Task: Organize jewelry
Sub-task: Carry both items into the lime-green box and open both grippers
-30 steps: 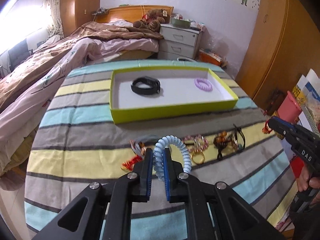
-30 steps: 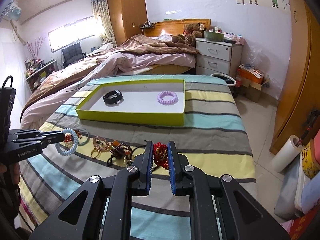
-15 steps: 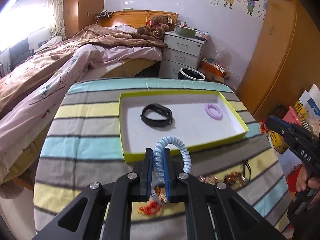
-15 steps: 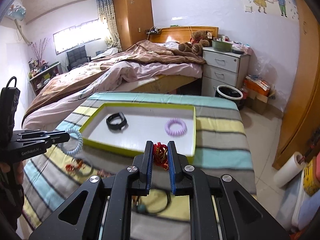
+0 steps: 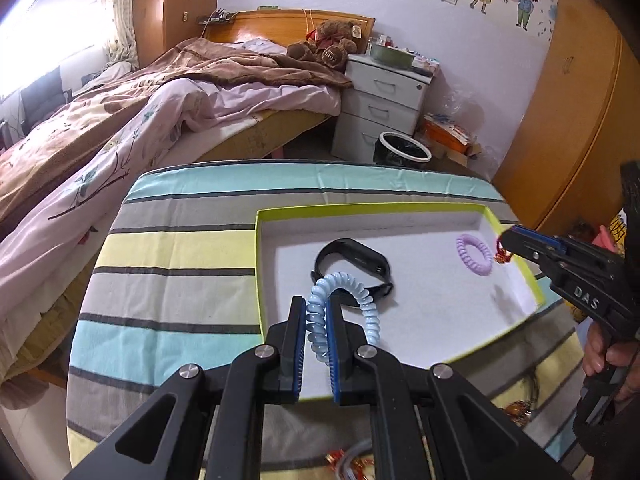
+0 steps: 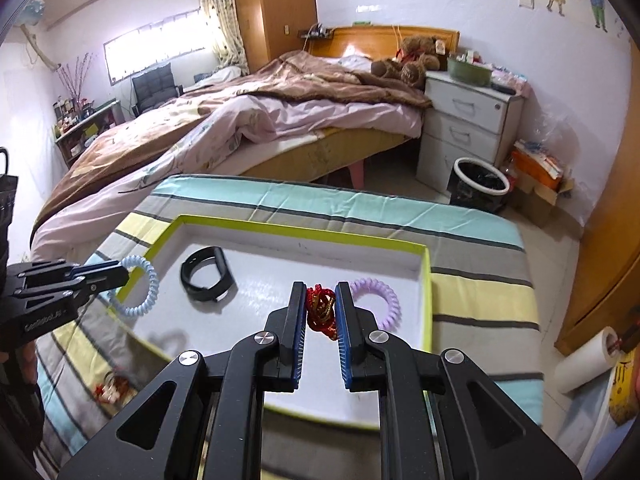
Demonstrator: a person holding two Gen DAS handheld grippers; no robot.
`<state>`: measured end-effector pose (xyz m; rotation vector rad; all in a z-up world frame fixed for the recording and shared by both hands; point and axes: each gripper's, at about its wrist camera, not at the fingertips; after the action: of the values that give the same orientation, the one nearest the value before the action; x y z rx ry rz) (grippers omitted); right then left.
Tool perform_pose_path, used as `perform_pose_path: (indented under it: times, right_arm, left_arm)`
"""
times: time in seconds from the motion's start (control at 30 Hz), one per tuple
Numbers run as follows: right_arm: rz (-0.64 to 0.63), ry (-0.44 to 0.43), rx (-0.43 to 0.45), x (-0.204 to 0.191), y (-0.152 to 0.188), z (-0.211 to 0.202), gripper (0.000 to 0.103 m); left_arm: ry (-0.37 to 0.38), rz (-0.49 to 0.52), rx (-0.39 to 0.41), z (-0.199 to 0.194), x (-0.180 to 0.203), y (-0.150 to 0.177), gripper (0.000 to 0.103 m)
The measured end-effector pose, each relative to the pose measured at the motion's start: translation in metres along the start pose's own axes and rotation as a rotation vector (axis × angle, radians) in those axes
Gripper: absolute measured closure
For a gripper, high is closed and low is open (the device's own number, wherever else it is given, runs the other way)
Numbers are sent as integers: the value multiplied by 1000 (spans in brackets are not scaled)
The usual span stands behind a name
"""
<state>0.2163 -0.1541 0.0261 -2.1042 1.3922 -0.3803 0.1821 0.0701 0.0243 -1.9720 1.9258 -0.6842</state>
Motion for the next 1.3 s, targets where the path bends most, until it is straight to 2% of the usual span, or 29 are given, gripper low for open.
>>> perform_pose_path:
  times: [0.17, 0.47, 0.97, 1.0, 1.07, 1.2, 1.3]
  right_arm:
    - [-17, -7, -50, -3, -12, 31, 88]
    - [-64, 5, -109, -10, -21, 61, 88]
    - [-69, -4, -137, -14, -18, 76, 88]
    - [-69, 0, -138, -14, -18, 76, 88]
    - [-71, -2, -139, -14, -17, 77, 88]
    - [-71, -6, -142, -15, -17, 77, 86]
    - [-74, -8, -142, -15, -17, 78, 82]
  left_arm:
    - [-5, 2, -26, 19, -1, -2, 93]
    - [-10, 7, -74, 39, 1, -6, 93]
    - [-10, -10, -92, 49, -3, -9, 92]
    - [-11, -9, -92, 49, -3, -9, 91]
    - [-10, -5, -87, 48, -3, -9, 84]
    - [-4, -16, -82, 46, -4, -10, 82]
    - [-8, 1, -70, 44, -2, -9, 75]
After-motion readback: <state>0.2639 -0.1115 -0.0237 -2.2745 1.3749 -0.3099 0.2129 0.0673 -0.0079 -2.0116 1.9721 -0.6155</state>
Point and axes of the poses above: each gripper's, at about its wrist camera, not at the fingertips, and z roughly the way its jaws point, x to its right, y to its underside, and after that the axes turned 7 degrees about -x, right-handed
